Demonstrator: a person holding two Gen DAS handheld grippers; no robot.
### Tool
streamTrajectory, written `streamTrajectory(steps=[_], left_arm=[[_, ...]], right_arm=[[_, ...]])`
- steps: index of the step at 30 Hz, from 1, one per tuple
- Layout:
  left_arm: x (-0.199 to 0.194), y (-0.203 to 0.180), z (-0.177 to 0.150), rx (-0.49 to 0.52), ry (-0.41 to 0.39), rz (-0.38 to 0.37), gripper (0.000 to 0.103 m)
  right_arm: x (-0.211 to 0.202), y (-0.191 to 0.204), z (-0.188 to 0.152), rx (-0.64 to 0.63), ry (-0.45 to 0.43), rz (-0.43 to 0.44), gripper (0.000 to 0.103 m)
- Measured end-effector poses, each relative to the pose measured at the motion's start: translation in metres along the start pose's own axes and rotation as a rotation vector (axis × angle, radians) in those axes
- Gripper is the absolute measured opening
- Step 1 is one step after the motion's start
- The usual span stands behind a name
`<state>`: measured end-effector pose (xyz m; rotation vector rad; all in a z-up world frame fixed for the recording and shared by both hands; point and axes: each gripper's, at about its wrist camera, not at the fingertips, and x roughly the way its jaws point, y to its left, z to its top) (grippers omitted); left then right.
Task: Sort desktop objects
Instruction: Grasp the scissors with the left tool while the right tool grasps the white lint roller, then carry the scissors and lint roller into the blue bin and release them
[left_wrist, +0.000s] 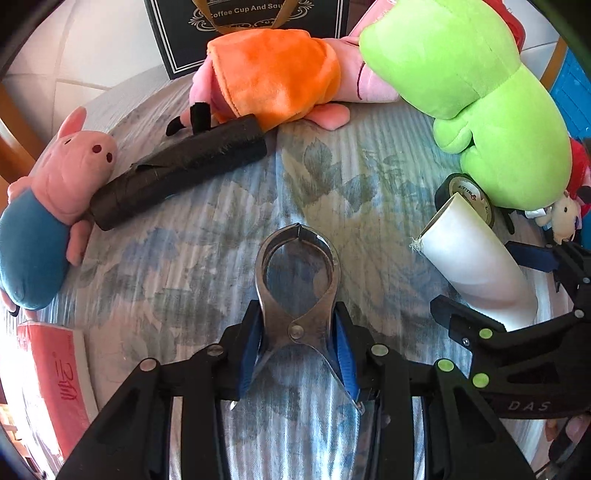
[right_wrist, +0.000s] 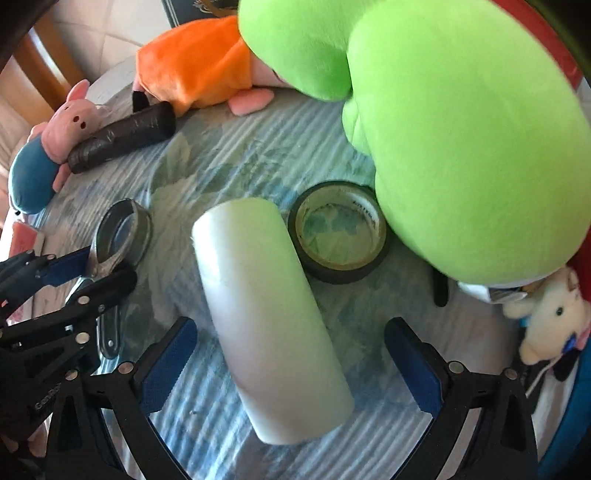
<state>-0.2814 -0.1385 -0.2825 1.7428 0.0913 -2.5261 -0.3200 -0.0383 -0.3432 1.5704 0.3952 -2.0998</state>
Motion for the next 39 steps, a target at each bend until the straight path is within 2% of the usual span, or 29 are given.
streamTrajectory(steps=[3,5,7,8,10,11,15,17,18,19,21,24,28,32,33,35,39], left_arm=[[0.004,-0.009,0.000,-0.013,-0.011,-0.005,0.040],[0.003,-0.008,-0.002,-0.021,-0.017,0.007,0.047],[0.002,-0.005,-0.004,-0.041,-0.022,0.019,0.060],[0.002,-0.003,-0.005,-0.054,-0.021,0.013,0.061],[0.000,-0.005,-0.006,-0.044,-0.022,0.015,0.062],[-0.001,-0.007,-0.007,-0.040,-0.022,0.017,0.062],[-0.004,-0.010,-0.008,-0.046,-0.020,0.013,0.061],[-0.006,-0.014,-0.008,-0.041,-0.022,0.015,0.059],[-0.008,-0.017,-0.009,-0.038,-0.024,0.009,0.050],[-0.011,-0.022,-0.011,-0.027,-0.023,0.005,0.041],[-0.015,-0.030,-0.014,-0.011,-0.021,0.028,0.040],[-0.025,-0.044,-0.019,-0.016,-0.033,0.026,0.040],[-0.061,-0.064,-0.024,-0.008,-0.095,0.035,0.040],[-0.096,-0.057,-0.024,0.001,-0.190,0.047,0.039],[-0.083,-0.031,-0.005,0.004,-0.215,0.048,0.039],[-0.098,-0.023,-0.002,0.013,-0.271,0.049,0.039],[-0.144,-0.024,-0.004,0.036,-0.373,0.038,0.039]], right_arm=[[0.002,-0.003,-0.002,0.028,-0.030,-0.016,0.103],[0.001,-0.008,-0.005,0.065,-0.061,-0.004,0.103],[0.001,-0.012,-0.008,0.082,-0.082,0.008,0.103],[0.001,-0.013,-0.008,0.071,-0.079,0.009,0.103],[0.003,-0.012,-0.006,0.042,-0.040,-0.001,0.103],[0.002,-0.012,-0.005,0.044,-0.025,-0.013,0.096],[-0.011,-0.002,-0.002,-0.011,-0.092,-0.033,0.086],[-0.005,0.001,0.001,-0.025,-0.078,-0.043,0.064],[-0.001,0.001,0.001,-0.024,-0.061,-0.035,0.057],[0.001,0.002,0.000,-0.024,-0.058,-0.037,0.055],[0.000,0.008,-0.002,-0.048,-0.062,-0.069,0.052],[-0.008,0.006,-0.006,-0.034,-0.079,-0.051,0.050],[-0.035,0.001,-0.011,-0.025,-0.139,-0.048,0.050],[-0.079,0.001,-0.017,-0.007,-0.232,-0.051,0.050],[-0.093,0.006,-0.021,-0.004,-0.259,-0.056,0.050],[-0.124,0.013,-0.023,0.006,-0.315,-0.058,0.050],[-0.189,0.014,-0.046,0.026,-0.446,-0.072,0.050]])
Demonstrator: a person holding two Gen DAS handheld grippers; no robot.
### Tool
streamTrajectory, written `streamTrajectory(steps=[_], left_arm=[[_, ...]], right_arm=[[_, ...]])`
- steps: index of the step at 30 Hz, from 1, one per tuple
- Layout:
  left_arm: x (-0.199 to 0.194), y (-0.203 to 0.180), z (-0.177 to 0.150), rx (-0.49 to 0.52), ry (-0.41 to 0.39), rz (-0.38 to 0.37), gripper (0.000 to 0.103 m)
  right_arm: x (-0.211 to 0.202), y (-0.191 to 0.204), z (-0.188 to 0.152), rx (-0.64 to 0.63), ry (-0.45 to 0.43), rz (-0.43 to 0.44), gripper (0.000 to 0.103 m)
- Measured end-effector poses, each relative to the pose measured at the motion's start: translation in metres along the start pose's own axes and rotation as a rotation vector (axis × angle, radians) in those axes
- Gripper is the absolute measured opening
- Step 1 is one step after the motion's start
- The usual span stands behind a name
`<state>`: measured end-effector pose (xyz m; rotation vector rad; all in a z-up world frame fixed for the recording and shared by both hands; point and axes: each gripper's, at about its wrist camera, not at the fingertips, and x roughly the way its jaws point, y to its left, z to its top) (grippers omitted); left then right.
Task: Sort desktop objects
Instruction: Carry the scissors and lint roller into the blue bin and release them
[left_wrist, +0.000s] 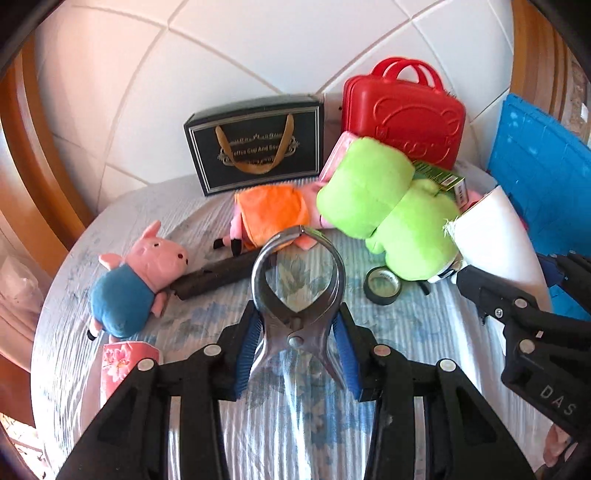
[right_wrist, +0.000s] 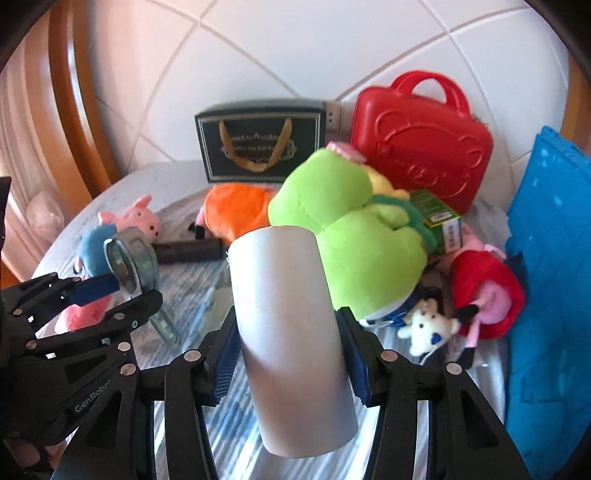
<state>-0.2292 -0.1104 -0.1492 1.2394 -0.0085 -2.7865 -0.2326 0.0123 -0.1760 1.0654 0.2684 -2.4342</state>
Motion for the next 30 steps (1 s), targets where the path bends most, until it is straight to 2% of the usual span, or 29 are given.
streamTrajectory(steps=[8,15,22,25,30], left_arm=[[-0.070,-0.041,0.013,0.064,-0.158,-0.084,0.039],[-0.124,-0.109,0.033,0.146,-0.274,-0.190,0.038],[-0.169,-0.197,0.061,0.217,-0.363,-0.299,0.038],[-0.182,-0.238,0.072,0.245,-0.374,-0.352,0.038],[-0.196,-0.307,0.081,0.295,-0.380,-0.400,0.038]], right_arm=[[-0.119,-0.005,0.008,0.042,-0.221,-0.092,0.050],[-0.207,-0.045,0.003,0.100,-0.342,-0.224,0.050],[-0.282,-0.116,-0.011,0.205,-0.408,-0.349,0.050],[-0.306,-0.155,-0.019,0.256,-0.413,-0.395,0.050],[-0.339,-0.216,-0.035,0.310,-0.416,-0.500,0.050]])
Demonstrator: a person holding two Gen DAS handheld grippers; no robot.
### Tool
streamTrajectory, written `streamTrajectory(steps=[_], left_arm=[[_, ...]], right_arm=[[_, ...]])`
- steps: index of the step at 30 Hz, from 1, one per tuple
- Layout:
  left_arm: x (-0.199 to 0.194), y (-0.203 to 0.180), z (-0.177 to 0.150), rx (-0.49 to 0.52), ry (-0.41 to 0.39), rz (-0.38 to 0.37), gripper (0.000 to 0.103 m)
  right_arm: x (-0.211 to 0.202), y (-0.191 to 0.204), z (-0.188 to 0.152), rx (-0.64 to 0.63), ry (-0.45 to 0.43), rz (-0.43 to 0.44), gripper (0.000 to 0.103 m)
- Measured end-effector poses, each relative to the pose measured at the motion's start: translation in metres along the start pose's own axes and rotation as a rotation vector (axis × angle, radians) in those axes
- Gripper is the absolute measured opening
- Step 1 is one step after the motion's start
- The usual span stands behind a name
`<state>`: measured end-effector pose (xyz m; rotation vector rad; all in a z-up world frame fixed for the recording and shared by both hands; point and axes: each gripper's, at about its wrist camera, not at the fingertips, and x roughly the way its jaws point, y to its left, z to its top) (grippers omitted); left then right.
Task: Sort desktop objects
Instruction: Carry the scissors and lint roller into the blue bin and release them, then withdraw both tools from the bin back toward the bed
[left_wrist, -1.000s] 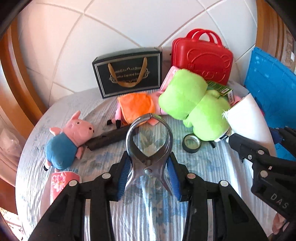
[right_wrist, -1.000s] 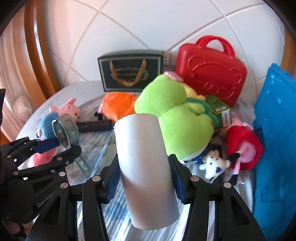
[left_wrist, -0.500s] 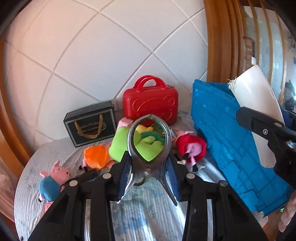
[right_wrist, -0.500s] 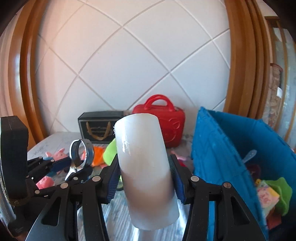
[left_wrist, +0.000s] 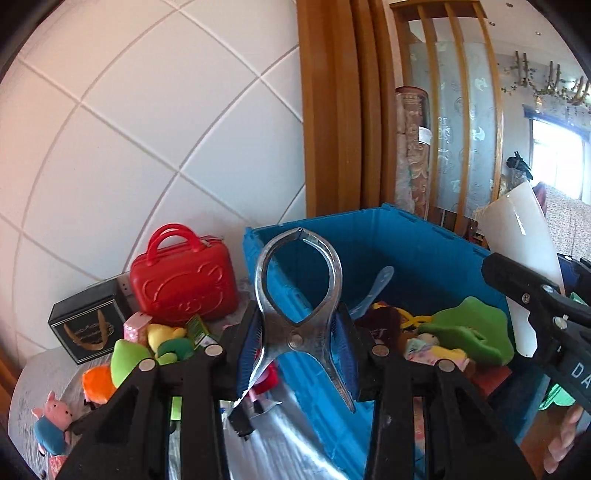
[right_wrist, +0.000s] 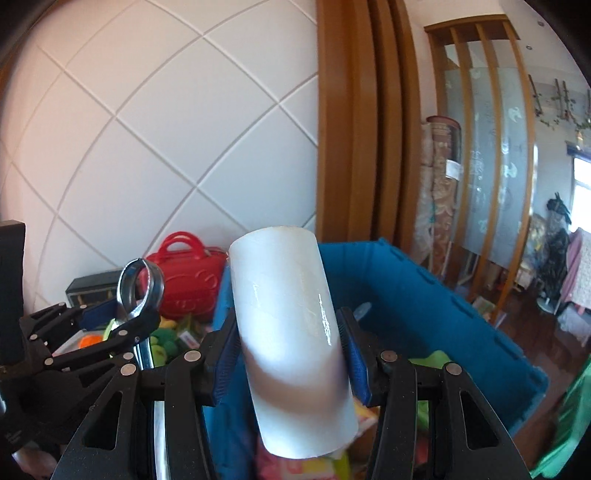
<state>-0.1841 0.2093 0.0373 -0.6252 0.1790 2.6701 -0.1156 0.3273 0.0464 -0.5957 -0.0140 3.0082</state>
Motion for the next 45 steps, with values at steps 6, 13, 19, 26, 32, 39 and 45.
streamTrajectory(steps=[6,13,19,26,32,39,45], left_arm=[[0.021,-0.058,0.022,0.052,0.031,-0.048,0.038],[0.046,-0.092,0.015,0.105,0.113,-0.071,0.038],[0.046,-0.105,0.005,0.160,0.146,-0.062,0.075],[0.029,-0.094,-0.007,0.137,0.137,-0.085,0.090],[0.006,-0.067,-0.022,0.100,0.112,-0.056,0.090],[-0.030,0.002,-0.048,0.005,0.090,0.056,0.090],[-0.055,0.084,-0.078,-0.079,0.119,0.204,0.090]], right_arm=[[0.011,-0.061,0.003,0.004,0.028,-0.085,0.050],[0.032,-0.104,-0.018,0.032,0.078,-0.123,0.050],[0.039,-0.122,-0.029,0.045,0.114,-0.162,0.078],[0.021,-0.129,-0.038,0.071,0.107,-0.191,0.103],[0.003,-0.121,-0.044,0.090,0.109,-0.148,0.103],[-0.013,-0.072,-0.040,0.059,0.067,-0.039,0.103],[-0.013,0.003,-0.030,-0.017,0.038,0.109,0.103]])
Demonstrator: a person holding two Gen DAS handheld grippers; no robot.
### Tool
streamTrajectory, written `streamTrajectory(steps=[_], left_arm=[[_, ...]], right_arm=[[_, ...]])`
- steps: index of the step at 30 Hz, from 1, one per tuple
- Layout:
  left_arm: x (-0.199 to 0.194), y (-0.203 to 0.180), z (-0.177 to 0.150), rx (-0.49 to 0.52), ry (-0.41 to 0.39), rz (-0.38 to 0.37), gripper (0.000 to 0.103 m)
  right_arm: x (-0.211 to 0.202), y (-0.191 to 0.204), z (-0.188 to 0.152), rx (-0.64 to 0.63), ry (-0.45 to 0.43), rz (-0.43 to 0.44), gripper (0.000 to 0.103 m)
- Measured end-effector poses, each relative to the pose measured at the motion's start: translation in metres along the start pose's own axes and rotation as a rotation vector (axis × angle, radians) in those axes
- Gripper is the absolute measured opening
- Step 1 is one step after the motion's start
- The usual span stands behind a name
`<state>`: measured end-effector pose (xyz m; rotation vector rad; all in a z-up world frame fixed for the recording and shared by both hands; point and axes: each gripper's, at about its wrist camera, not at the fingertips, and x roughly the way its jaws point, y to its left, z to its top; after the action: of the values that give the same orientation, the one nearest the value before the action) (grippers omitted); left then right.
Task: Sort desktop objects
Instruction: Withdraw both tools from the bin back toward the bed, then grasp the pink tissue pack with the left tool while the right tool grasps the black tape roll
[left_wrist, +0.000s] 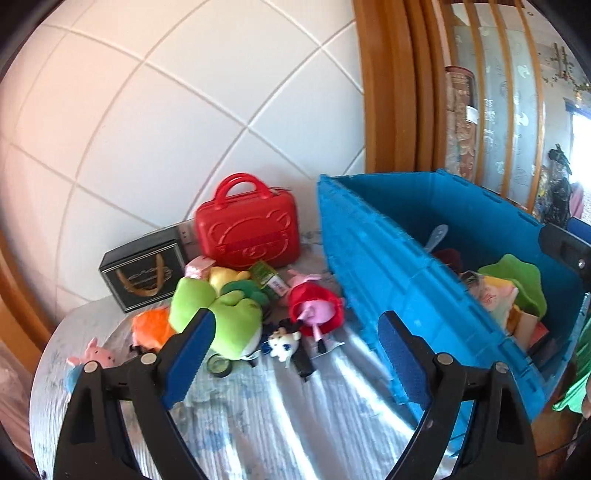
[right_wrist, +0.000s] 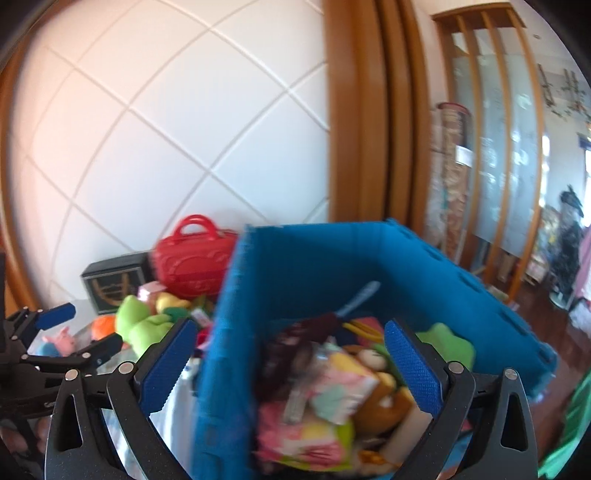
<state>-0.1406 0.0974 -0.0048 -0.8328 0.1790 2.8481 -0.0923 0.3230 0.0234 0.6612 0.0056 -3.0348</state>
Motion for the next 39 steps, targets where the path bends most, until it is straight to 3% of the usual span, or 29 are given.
streamTrajectory(steps=[6,12,20,25,32,39], left_arm=[[-0.005,0.100,-0.035,-0.096,0.064,0.158,0.090],[-0.005,0.203,-0.084,-0.214,0.155,0.301,0.090],[0.021,0.326,-0.177,-0.412,0.353,0.435,0.090],[0.046,0.370,-0.224,-0.527,0.463,0.441,0.090],[0.102,0.391,-0.248,-0.543,0.573,0.409,0.090],[0.143,0.419,-0.270,-0.569,0.651,0.414,0.090]], right_arm=[[0.026,0.083,0.001,-0.088,0.026,0.147,0.103],[0.057,0.157,-0.010,-0.142,0.105,0.262,0.103],[0.107,0.214,-0.043,-0.171,0.243,0.318,0.103],[0.160,0.240,-0.080,-0.171,0.374,0.305,0.103],[0.244,0.281,-0.144,-0.180,0.607,0.318,0.103],[0.315,0.308,-0.175,-0.154,0.714,0.319,0.103]])
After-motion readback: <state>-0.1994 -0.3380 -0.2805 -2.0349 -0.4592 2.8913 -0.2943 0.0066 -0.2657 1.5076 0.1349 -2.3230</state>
